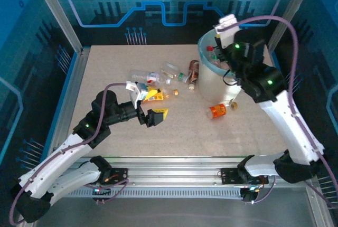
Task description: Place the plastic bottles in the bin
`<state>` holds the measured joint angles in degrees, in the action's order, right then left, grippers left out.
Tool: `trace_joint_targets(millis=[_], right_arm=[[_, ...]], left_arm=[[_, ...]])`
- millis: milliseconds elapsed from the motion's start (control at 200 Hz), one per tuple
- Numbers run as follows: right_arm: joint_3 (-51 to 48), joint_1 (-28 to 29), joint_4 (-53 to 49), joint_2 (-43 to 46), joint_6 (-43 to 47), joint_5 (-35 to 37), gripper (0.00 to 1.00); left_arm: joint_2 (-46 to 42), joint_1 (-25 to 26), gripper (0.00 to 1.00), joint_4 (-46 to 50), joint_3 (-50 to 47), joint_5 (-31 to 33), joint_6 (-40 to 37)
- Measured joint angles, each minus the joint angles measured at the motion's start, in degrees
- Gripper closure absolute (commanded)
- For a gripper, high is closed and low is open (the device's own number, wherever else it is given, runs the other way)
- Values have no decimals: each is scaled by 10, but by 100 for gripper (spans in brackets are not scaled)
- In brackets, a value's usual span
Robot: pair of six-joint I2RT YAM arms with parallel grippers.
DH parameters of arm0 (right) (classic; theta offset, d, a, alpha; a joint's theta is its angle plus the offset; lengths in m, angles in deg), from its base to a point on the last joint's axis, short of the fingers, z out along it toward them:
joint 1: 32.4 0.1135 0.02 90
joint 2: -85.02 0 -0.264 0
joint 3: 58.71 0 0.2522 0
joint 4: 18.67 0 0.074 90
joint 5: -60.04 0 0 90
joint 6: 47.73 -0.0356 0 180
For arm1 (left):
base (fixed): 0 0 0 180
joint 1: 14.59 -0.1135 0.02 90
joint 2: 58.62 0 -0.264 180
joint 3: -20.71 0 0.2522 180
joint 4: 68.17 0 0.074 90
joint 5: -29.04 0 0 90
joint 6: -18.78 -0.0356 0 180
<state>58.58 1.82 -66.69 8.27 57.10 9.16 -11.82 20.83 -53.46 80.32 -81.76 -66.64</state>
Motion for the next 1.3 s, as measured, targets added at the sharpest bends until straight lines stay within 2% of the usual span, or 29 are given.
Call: trace_joint_targets(millis=[135,425,905,1081,1206,1301], right_arm=[[1,0,-7,-38,21,43,99],[1,0,-12,-54,32,100,92],[-25,-5,-13,-75,21,118,85],[-40,-23,-13,-99,10,127,79],[-43,-45,-13,-127,-5,130,57],[-45,-63,-13,-143,-18,130,28]], left_arm=[[-3,0,1,0,0,5,0],[-12,0,1,-2,-7,11,13],[-14,0,1,-4,-16,19,28],[-16,0,1,-3,-17,22,30],[-16,0,1,-3,-17,28,30],[-16,0,1,-3,-17,31,30]])
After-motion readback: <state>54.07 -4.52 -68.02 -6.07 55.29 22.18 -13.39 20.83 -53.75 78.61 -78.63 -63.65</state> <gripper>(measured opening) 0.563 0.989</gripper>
